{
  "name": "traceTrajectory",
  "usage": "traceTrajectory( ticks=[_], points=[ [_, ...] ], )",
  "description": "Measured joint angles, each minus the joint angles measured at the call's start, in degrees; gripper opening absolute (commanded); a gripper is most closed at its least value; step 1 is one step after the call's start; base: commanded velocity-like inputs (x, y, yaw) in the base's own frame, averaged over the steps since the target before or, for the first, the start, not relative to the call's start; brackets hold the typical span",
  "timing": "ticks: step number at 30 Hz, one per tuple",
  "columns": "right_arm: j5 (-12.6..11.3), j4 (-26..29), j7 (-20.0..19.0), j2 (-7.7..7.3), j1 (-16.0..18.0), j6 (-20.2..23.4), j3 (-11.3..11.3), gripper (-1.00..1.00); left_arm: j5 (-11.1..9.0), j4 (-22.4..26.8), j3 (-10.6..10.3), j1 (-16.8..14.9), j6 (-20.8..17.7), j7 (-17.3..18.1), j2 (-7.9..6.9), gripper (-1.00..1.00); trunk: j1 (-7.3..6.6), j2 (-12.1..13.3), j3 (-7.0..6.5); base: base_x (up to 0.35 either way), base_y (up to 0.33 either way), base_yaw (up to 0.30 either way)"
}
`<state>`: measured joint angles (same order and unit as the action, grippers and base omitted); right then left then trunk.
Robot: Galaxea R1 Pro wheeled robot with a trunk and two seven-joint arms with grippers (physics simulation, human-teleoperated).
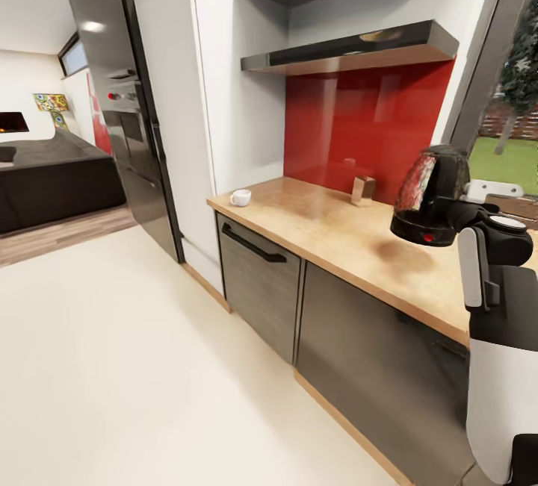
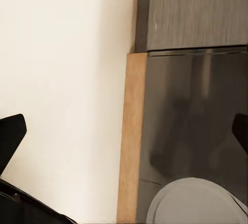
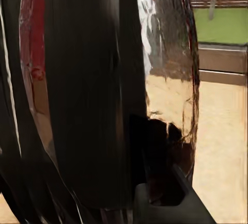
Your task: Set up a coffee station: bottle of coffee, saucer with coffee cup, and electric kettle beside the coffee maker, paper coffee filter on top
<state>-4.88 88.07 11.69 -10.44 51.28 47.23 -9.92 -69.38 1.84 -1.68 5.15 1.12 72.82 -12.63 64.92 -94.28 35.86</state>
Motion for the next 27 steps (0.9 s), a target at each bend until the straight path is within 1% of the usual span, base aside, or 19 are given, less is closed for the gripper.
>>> traceTrajectory(
  ticks=[5, 8, 9, 10, 11, 12, 13, 15, 16, 17, 18, 19, 20, 21, 22, 23, 24, 26, 27],
  points=[
    [0.1, 0.0, 0.0, -0.06, 0.0, 0.0, -0.1, -1.00, 0.0, 0.0, 0.0, 0.0, 0.0, 0.0, -0.01, 1.00, 0.00, 0.0, 0.00, -0.332, 0.000, -0.007],
    [0.1, 0.0, 0.0, -0.69, 0.1, 0.0, -0.1, -1.00, 0.0, 0.0, 0.0, 0.0, 0.0, 0.0, -0.01, 1.00, 0.00, 0.0, 0.00, -0.332, 0.000, -0.002],
    [-0.1, 0.0, -0.6, -2.12, 0.2, 0.0, -0.1, -1.00, 0.0, 0.0, 0.0, 0.0, 0.0, 0.0, -0.02, 1.00, 0.00, 0.0, -0.01, -0.332, 0.000, 0.000],
    [1.0, 0.0, -1.7, -2.60, 0.2, 0.1, -0.1, -1.00, 0.0, 0.0, 0.0, 0.0, 0.0, 0.0, -0.02, 1.00, 0.00, 0.0, 0.00, -0.332, 0.000, 0.000],
    [0.3, 0.0, -3.4, -2.91, 0.3, 0.1, -0.1, -1.00, 0.0, 0.0, 0.0, 0.0, 0.0, 0.0, -0.02, 1.00, 0.00, 0.0, 0.00, -0.327, 0.000, 0.000],
    [-0.3, 0.0, -7.5, -3.65, 0.3, 0.1, -0.1, -1.00, 0.0, 0.0, -0.1, 0.0, 0.0, 0.0, -0.02, 1.00, 0.00, 0.0, 0.00, -0.319, 0.000, 0.000],
    [-1.5, 0.0, -8.1, -4.09, 0.3, 0.0, 0.0, -1.00, 0.0, 0.0, -0.1, 0.0, 0.0, 0.0, -0.02, 1.00, 0.00, 0.0, 0.00, -0.308, 0.000, 0.000],
    [1.3, 0.0, -8.5, -5.42, 0.5, 0.2, -0.2, -1.00, 0.0, 0.1, -0.1, 0.0, 0.0, 0.0, 0.00, 1.00, 0.00, 0.0, 0.00, -0.300, 0.000, 0.000],
    [0.2, 0.0, -8.8, -6.66, 0.6, 0.2, -0.1, -1.00, 0.0, 0.1, -0.1, 0.0, 0.0, -0.1, 0.01, 1.00, -0.01, 0.0, -0.01, -0.270, 0.000, 0.000],
    [-1.1, -0.7, -11.9, -9.78, 3.2, 4.2, 0.0, -1.00, 0.0, 0.1, -0.1, 0.0, 0.0, -0.1, 0.05, 1.00, -0.01, 0.0, 0.00, -0.264, 0.000, 0.000],
    [1.1, 0.0, -12.7, -10.19, 4.3, 5.6, -0.2, -1.00, 0.0, 0.1, -0.1, 0.0, 0.0, -0.1, 0.06, 1.00, -0.02, 0.0, -0.01, -0.261, 0.000, 0.000],
    [0.8, -0.1, -13.2, -10.31, 4.7, 6.4, -0.3, -1.00, 0.0, 0.1, -0.1, 0.0, 0.0, -0.1, 0.06, 1.00, -0.01, 0.0, 0.00, -0.255, 0.000, 0.000],
    [-0.6, 0.0, -14.6, -10.64, 5.3, 7.5, -1.0, -1.00, 0.0, 0.1, -0.1, 0.0, 0.0, -0.1, 0.06, 1.00, -0.01, 0.0, -0.01, -0.252, 0.000, 0.000],
    [-0.6, 0.0, -15.6, -10.89, 5.6, 7.9, -1.7, -1.00, 0.0, 0.1, -0.1, 0.0, 0.0, -0.1, 0.06, 1.00, -0.01, 0.0, 0.00, -0.244, 0.000, 0.000],
    [0.2, 0.0, -16.6, -11.19, 5.8, 8.2, -2.4, -1.00, 0.0, 0.1, -0.1, 0.0, 0.0, -0.1, 0.07, 1.00, -0.01, 0.0, 0.00, -0.236, 0.000, 0.000],
    [0.2, -0.1, -20.1, -12.52, 6.3, 8.9, -4.1, -1.00, 0.0, 0.1, -0.1, 0.0, 0.0, -0.1, 0.07, 1.00, -0.02, 0.0, -0.01, -0.233, 0.000, 0.000],
    [0.6, 0.0, -21.3, -13.16, 6.4, 9.0, -4.5, -1.00, 0.0, 0.1, -0.1, 0.0, 0.0, -0.1, 0.07, 1.00, -0.01, 0.0, -0.01, -0.226, 0.000, 0.000],
    [0.3, 0.0, -25.2, -15.17, 6.8, 9.4, -5.5, -1.00, 0.0, 0.1, -0.1, 0.0, 0.0, -0.1, 0.07, 1.00, -0.01, 0.0, -0.01, -0.219, 0.000, 0.000],
    [0.3, 0.0, -26.0, -15.57, 6.9, 9.4, -5.6, -1.00, 0.0, 0.1, -0.2, 0.0, 0.0, -0.1, 0.07, 1.00, -0.01, 0.0, 0.00, -0.210, 0.000, 0.000]
  ],
)
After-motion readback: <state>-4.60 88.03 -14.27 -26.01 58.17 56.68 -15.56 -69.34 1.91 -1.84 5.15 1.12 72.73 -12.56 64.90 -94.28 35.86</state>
